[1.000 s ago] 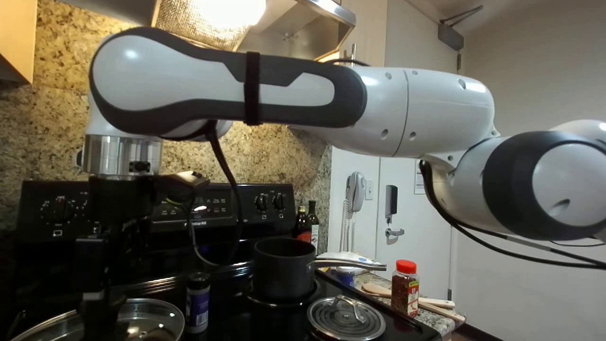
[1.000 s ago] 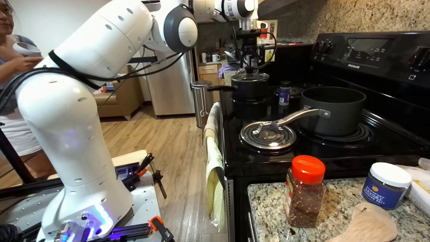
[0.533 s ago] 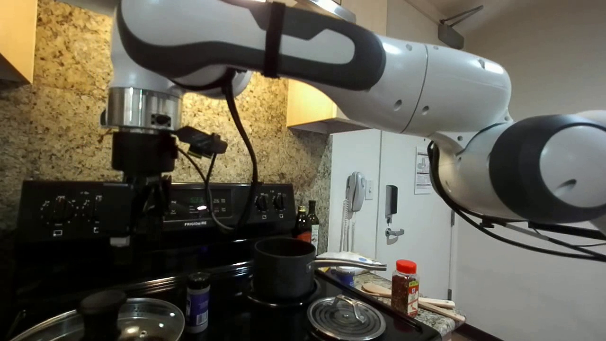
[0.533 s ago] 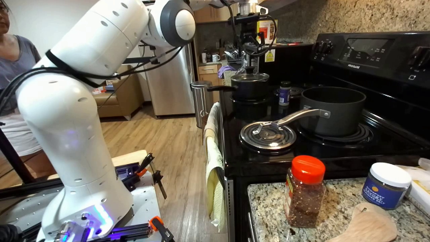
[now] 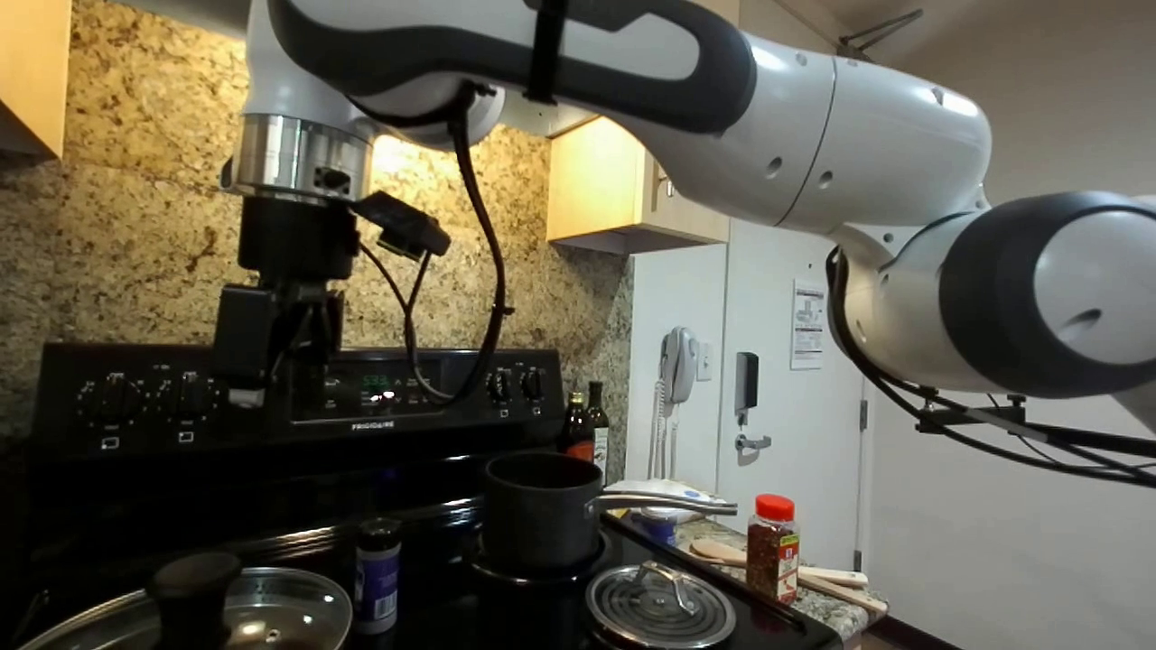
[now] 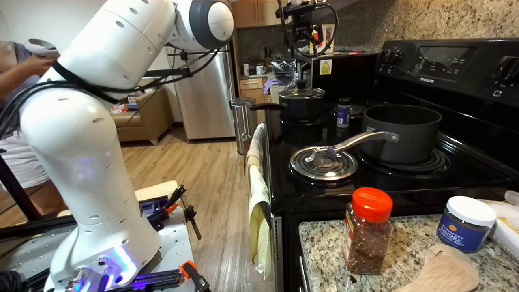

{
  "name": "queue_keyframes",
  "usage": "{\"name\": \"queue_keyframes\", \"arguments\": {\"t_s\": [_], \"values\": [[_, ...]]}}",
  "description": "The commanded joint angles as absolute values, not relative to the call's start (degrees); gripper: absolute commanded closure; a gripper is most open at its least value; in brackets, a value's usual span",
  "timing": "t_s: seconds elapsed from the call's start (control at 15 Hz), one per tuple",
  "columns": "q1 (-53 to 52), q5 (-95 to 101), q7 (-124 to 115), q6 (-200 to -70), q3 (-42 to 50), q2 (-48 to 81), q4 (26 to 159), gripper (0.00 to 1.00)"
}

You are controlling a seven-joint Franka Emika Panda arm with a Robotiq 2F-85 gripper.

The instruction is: Put the lid on the stove onto the pot that is on the left

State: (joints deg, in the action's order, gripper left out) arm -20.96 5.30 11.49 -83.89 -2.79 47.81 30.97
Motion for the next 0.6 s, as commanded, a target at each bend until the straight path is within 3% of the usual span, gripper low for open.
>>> {"name": "queue_keyframes", "arguments": {"t_s": [0.0, 0.53], "values": [[-21.02, 5.30, 11.49, -83.89, -2.79, 47.90, 30.97, 0.00], [-19.19, 8.14, 10.35, -97.01, 2.05, 46.14, 35.46, 0.00]]}}
